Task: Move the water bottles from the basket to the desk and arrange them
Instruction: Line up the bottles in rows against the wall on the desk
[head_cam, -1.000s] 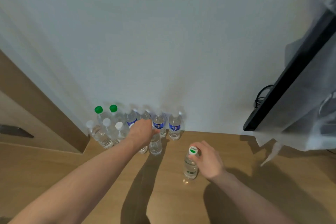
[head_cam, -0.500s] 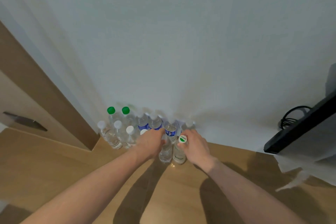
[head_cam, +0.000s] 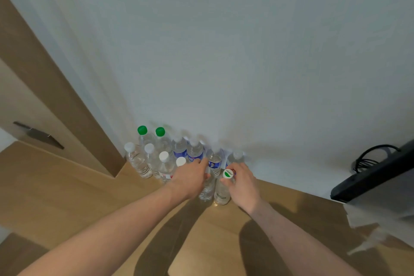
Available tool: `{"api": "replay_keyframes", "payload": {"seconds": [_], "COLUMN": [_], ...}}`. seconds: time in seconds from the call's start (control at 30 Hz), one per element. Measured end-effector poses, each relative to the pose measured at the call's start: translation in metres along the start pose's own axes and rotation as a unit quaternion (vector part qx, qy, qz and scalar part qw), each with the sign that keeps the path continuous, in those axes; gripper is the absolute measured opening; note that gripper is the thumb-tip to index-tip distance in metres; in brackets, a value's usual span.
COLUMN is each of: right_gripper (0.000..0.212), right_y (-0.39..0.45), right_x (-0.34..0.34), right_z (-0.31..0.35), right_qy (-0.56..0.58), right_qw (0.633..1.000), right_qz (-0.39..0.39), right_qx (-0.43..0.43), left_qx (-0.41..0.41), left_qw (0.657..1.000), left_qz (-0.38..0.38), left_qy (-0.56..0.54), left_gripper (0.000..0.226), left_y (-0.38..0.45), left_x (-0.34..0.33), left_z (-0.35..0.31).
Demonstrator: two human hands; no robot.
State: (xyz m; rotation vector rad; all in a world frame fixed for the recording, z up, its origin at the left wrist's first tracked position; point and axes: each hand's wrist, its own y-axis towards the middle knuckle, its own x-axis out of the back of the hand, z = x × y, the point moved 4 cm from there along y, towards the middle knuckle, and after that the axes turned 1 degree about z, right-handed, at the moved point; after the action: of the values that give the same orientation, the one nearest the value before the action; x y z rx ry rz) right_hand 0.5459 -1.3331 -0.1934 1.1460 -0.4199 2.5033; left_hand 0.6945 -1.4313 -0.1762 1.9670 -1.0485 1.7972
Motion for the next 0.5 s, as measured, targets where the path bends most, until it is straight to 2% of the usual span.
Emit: {"api": "replay_keyframes", "payload": {"seconds": [0.13,0.27,0.3,0.4,0.5], "right_gripper": [0.016,0.019,0.022,0.037,0.049], "right_y": [-0.005,-0.006,-0.006,-0.006,-0.003], "right_x": [-0.005,-0.003,-0.003,-0.002,-0.002], "right_z": [0.003,0.003,0.003,0.001,0.014], "right_qy": [0.016,0.024,0.024,0.015,-0.029], "right_qw": [1.000,1.000,1.000,0.999,0.997], "right_qz": [0.003,0.011,0.019,0.040,0.028], "right_qx": [-0.008,-0.003,-0.002,0.005,0.062], "left_qx": [0.002,0.016,0.024,0.055,0.095], "left_qw": [0.999,0.996,0.993,0.979,0.968], "left_qz": [-0.030,-0.070,-0.085,-0.147,-0.171], "left_qy": [-0.022,-0.061,-0.081,-0.134,-0.159], "left_gripper": [0.038,0.048,0.048,0.033,0.038], "left_y": [-0.006,-0.019,-0.024,-0.040,-0.046], "left_x": [-0.007,-0.011,-0.012,-0.017,-0.019], "left_z": [0.003,0.009,0.013,0.032,0.059]}}
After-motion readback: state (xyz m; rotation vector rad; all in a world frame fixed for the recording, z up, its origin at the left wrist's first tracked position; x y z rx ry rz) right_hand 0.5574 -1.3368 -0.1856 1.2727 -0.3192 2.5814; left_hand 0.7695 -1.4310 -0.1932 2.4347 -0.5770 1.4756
